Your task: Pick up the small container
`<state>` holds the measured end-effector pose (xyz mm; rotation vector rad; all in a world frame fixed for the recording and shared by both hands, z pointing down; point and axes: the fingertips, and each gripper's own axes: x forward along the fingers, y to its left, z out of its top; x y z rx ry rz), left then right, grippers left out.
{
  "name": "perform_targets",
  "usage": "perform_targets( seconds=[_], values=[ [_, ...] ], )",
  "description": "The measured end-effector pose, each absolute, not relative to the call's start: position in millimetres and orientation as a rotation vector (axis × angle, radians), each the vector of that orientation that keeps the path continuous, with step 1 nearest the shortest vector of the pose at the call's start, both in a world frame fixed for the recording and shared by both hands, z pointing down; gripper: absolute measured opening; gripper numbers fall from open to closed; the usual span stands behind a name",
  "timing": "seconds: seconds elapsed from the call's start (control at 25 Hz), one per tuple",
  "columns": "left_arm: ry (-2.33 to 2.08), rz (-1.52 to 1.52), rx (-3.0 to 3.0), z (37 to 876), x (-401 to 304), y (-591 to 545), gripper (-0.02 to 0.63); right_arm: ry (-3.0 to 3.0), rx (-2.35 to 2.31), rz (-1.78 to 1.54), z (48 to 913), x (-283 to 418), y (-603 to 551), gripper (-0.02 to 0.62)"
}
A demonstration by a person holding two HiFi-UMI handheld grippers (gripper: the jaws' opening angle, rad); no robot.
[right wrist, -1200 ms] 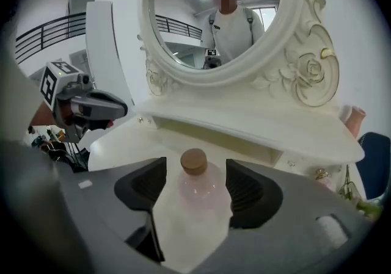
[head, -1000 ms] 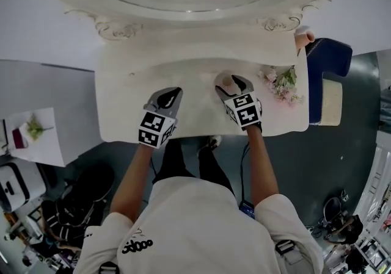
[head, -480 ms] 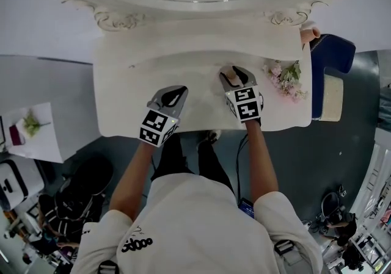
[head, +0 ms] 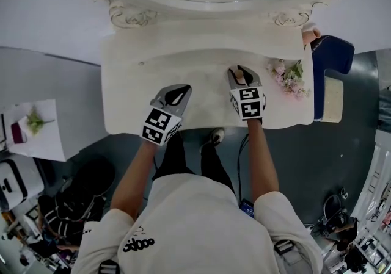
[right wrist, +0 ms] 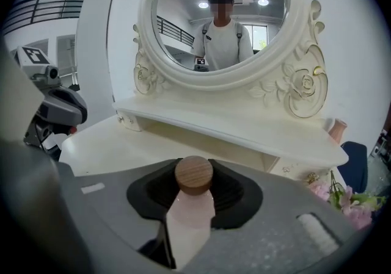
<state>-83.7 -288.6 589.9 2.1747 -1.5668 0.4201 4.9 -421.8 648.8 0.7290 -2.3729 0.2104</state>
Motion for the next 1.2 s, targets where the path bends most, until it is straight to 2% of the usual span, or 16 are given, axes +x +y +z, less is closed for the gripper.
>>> perform_targets(
  seconds=[0.24,0.72,1.2],
  values=[
    [-1.576,0.415,2.228,565.2,-92.6,-291.3,0.017,-2.411,0.809,0.172,595.9,14.7,-404.5,0.126],
    [-1.597,0.367,2.469,465.2,-85.1,-328.8,0.017,-2.483,0.93,-0.015,459.5,42.3,-379.1,0.126],
    [-1.643,0.335,2.655,378.9,-76.2,-328.3,0.018,-2.538,1.035,-0.09,376.9,68.3,-351.9,0.126]
  ],
)
